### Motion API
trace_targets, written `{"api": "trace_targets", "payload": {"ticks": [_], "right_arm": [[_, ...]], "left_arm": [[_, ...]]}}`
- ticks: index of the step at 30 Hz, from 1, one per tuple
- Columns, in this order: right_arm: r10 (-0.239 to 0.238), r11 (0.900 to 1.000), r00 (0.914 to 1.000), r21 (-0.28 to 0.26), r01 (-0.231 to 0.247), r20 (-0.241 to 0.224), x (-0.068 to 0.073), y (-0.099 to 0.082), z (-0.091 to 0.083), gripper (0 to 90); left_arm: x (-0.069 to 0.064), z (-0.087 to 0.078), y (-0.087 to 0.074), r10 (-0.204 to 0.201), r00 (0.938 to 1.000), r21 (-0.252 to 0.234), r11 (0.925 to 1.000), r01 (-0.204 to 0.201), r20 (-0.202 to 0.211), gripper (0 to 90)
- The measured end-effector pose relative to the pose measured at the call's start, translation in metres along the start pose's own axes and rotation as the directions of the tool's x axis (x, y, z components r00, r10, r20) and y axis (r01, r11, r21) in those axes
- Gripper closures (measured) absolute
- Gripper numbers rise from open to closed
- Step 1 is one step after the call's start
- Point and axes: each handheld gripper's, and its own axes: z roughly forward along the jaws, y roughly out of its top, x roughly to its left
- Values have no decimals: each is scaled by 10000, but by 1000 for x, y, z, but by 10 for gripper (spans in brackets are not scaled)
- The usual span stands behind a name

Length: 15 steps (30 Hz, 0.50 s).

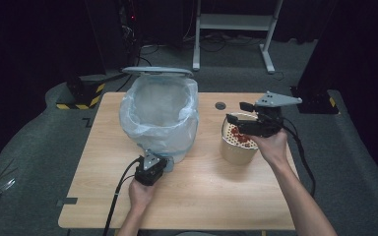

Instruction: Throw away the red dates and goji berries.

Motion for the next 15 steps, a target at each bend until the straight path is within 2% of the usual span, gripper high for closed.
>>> {"api": "trace_targets", "payload": {"ticks": [8,15], "right_arm": [[302,9995,9987,-97,-298,413,-8,-30,-23,365],[676,9974,9941,-288,-654,846,-14,-59,-41,373]], "left_arm": [[0,0,0,-8,10000,-2,10000,8,-1,848],[0,0,0,36,10000,22,10000,-36,-5,848]]}}
